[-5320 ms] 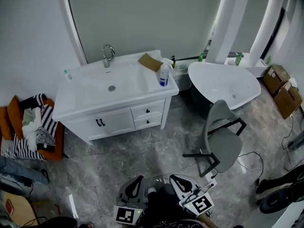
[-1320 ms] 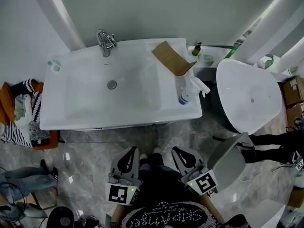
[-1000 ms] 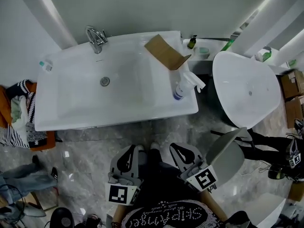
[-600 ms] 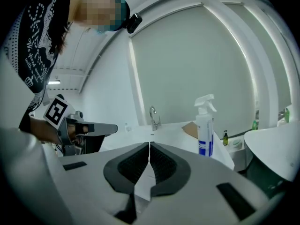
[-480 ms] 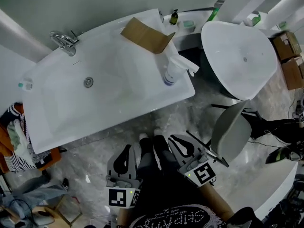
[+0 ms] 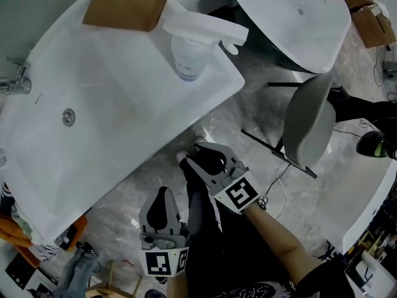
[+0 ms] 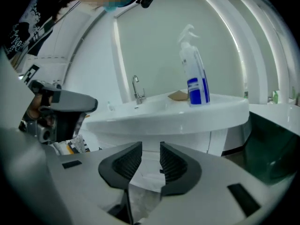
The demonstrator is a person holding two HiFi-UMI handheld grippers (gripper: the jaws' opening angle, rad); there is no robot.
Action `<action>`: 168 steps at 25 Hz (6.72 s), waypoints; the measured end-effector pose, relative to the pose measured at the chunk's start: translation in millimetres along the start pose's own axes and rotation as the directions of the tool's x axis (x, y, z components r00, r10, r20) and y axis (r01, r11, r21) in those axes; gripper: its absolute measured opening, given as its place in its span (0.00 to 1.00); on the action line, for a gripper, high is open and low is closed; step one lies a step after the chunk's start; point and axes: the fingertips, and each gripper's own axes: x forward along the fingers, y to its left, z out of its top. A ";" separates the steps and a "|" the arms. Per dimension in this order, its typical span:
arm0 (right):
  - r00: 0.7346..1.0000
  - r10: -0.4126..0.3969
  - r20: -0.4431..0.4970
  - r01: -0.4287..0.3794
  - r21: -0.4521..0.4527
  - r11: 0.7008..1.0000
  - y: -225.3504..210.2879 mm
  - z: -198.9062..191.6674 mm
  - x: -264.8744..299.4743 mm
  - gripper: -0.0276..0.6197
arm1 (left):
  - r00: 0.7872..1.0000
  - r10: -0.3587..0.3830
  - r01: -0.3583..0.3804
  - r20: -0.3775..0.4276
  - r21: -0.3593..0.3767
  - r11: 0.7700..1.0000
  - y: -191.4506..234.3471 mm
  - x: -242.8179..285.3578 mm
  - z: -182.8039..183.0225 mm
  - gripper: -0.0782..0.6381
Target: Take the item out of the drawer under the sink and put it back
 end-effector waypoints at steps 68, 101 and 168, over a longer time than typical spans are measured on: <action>0.960 -0.251 -0.121 0.255 0.020 0.967 -19.4 -190.1 97.2 0.24 | 0.993 -0.073 0.060 -0.089 -0.138 0.989 22.6 12.3 -107.8 0.11; 0.951 -0.088 -0.297 0.109 0.057 0.992 -8.7 -188.2 15.3 0.11 | 0.998 -0.047 0.045 -0.033 -0.071 0.996 10.3 -0.5 -41.2 0.12; 0.894 0.083 -0.441 -0.391 -0.674 0.626 14.4 -21.0 9.4 0.10 | 0.978 0.103 -0.098 0.179 -0.036 0.995 -20.5 -50.6 53.0 0.12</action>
